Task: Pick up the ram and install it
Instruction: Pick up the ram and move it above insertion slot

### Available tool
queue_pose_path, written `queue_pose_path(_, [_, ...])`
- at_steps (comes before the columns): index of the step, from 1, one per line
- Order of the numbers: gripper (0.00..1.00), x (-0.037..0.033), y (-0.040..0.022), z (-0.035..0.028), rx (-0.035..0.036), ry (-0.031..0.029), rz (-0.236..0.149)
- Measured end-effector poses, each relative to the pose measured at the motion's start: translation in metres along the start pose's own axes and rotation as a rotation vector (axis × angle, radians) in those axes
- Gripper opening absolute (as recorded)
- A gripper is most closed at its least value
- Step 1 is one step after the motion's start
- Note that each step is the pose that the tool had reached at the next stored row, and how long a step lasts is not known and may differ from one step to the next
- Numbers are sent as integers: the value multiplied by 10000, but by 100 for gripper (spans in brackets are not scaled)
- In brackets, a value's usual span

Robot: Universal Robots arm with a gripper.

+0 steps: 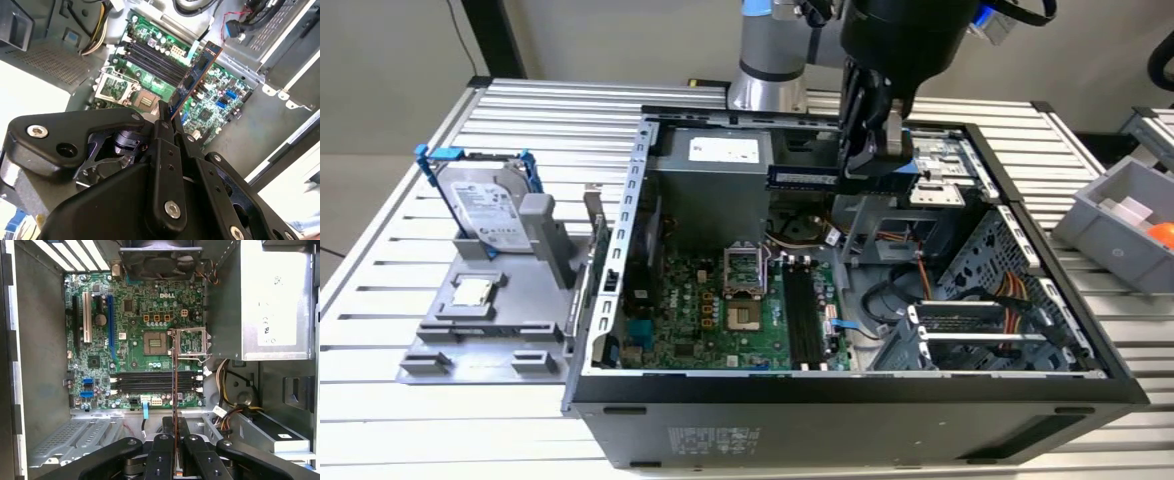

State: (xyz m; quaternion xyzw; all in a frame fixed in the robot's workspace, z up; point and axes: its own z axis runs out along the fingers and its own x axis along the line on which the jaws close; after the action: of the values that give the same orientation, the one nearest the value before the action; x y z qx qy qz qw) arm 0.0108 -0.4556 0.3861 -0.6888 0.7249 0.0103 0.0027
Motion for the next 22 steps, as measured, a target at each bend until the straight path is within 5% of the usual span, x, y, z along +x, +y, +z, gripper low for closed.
queue_pose_path(9, [0,-97,-45,1,0,2,0])
queue_pose_path(22, [0,-99,-61,1,0,0,1])
